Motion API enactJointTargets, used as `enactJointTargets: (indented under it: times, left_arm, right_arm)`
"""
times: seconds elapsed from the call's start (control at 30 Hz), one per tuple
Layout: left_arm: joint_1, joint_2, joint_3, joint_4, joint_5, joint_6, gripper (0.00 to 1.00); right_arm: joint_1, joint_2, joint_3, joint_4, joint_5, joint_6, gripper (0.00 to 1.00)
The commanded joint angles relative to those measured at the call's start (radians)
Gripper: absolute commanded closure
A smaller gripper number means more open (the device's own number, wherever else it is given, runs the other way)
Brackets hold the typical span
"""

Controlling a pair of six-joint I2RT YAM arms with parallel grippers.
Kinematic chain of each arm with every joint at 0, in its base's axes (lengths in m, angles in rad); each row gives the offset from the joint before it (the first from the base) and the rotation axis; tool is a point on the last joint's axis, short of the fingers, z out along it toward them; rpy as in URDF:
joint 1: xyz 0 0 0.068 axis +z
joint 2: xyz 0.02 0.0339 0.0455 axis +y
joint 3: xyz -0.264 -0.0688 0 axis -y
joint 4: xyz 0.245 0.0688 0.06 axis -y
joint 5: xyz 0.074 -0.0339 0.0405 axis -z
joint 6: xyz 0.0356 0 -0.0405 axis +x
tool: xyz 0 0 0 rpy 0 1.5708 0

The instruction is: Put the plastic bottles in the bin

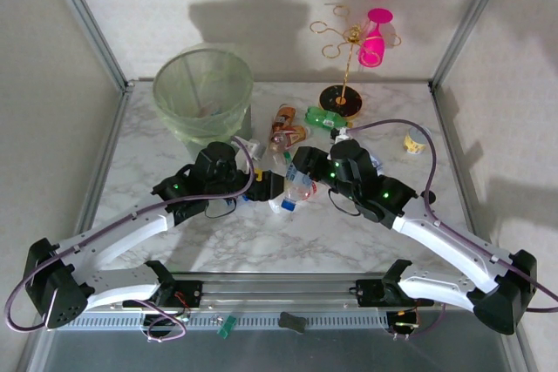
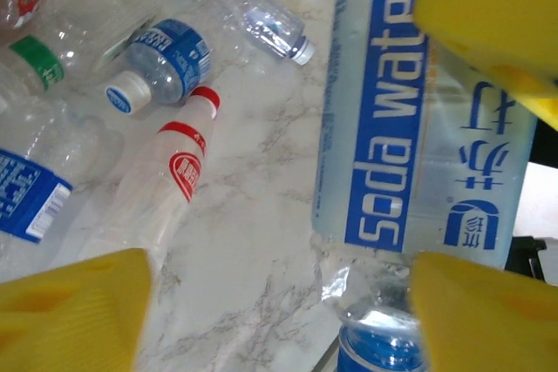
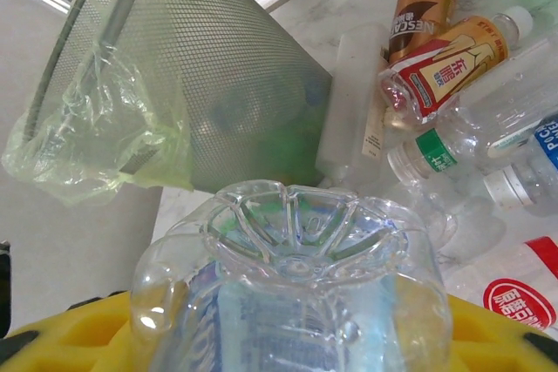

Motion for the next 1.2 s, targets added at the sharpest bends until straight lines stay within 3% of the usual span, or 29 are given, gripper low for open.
enactJointTargets:
  times: [0.0,0.13,0.23,0.7,0.73,0.8,0.87,0.97,1.17]
  left_arm:
    - [-0.008,0.012,0.016,0.051,0.033,0.013,0.51]
    - [-0.008,0.018,0.025,0.049,0.055,0.024,0.86]
    - [-0.008,0.008,0.031,0.038,0.048,0.034,0.99]
    - [-0.008,-0.033,0.017,0.047,0.038,0.034,1.00]
    - [-0.008,-0.031,0.012,0.061,0.053,0.020,0.89]
    - [-0.012,-0.015,0.002,0.082,0.080,-0.004,0.55]
    - [-0.027,-0.003,-0.001,0.085,0.084,-0.003,0.36]
    - [-0.048,0.007,-0.002,0.091,0.099,0.002,0.26]
    - [-0.089,0.038,-0.012,0.119,0.159,-0.001,0.25]
  right_arm:
    - [0.014,-0.016,0.031,0.050,-0.025,-0.011,0.73]
    - [0.016,-0.026,0.028,0.046,-0.011,-0.017,0.72]
    - [0.014,-0.027,0.026,0.039,-0.002,-0.020,0.72]
    - [0.014,-0.039,0.009,0.047,-0.001,-0.010,0.72]
    - [0.014,-0.040,0.008,0.050,-0.004,-0.009,0.72]
    - [0.014,-0.040,0.010,0.051,-0.006,-0.009,0.72]
    - [0.014,-0.039,0.012,0.051,-0.008,-0.011,0.72]
    - [0.014,-0.043,0.012,0.051,-0.010,-0.008,0.71]
    - [0.013,-0.046,0.008,0.051,-0.008,0.001,0.71]
